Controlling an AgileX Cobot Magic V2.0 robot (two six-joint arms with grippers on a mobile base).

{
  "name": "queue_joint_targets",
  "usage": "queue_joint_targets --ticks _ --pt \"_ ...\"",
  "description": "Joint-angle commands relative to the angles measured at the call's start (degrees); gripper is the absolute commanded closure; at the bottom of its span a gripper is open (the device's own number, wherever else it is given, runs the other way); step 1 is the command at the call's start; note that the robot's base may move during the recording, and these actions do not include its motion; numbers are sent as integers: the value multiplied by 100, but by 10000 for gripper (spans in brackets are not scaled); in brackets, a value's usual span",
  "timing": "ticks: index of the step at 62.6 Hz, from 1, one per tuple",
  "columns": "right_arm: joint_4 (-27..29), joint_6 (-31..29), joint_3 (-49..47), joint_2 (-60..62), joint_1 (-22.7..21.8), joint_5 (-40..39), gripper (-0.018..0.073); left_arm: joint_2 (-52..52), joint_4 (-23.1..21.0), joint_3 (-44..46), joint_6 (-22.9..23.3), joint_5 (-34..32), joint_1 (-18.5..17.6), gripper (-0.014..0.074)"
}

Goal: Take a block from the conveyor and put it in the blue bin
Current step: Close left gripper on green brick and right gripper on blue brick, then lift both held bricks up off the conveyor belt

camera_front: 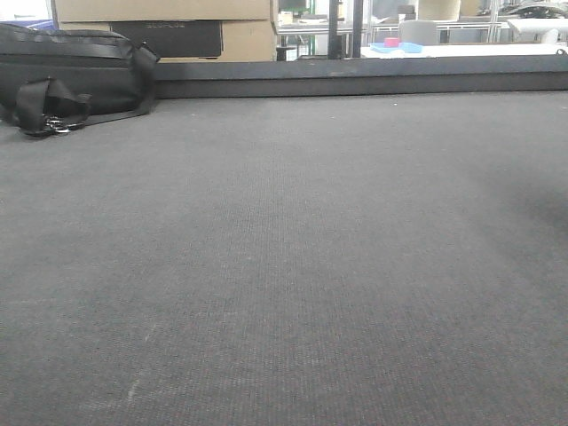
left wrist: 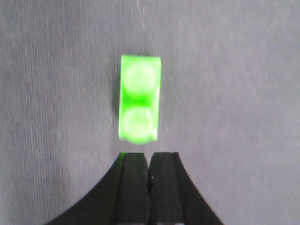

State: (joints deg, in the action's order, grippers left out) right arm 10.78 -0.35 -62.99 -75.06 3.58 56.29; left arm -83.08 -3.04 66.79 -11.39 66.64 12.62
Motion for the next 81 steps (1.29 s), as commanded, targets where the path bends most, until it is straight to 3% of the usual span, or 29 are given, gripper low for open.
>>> queue_joint_targets --ticks 1,9,18,30,40,51,55,58,67,68,69,81 --pt "57 -18 -40 31 1 -81 713 -103 -29 54 -51 -244 -6 634" --pt "57 -18 -40 31 1 -266 713 -277 -29 43 -51 -350 -6 385" --pt "57 -18 -29 31 1 -434 713 -511 -92 -75 -57 -544 -71 199" --pt "57 -18 -29 31 1 -468 713 -944 -13 -229 -66 -761 -209 173" --pt "57 -18 -29 31 1 -468 713 -1345 596 -216 -202 -982 -326 173" --pt "57 -18 -29 31 1 -433 713 -1504 595 -216 -202 -1109 -326 176" --pt "57 -18 -29 31 1 -422 713 -1504 595 -216 -192 -1202 -326 206" --pt "57 -18 -29 31 1 -422 713 -1504 570 -216 -148 -1201 -326 280" --pt "57 -18 -29 31 1 -476 713 -1504 547 -190 -118 -1201 -326 599" --pt "57 -18 -29 31 1 -508 713 -1493 547 -134 -105 -1158 -326 686" --pt "57 -18 -29 31 1 -537 713 -1482 531 -105 -104 -1128 -326 706" --pt "367 -18 -29 31 1 -579 713 -1306 -45 595 -32 -617 -326 708"
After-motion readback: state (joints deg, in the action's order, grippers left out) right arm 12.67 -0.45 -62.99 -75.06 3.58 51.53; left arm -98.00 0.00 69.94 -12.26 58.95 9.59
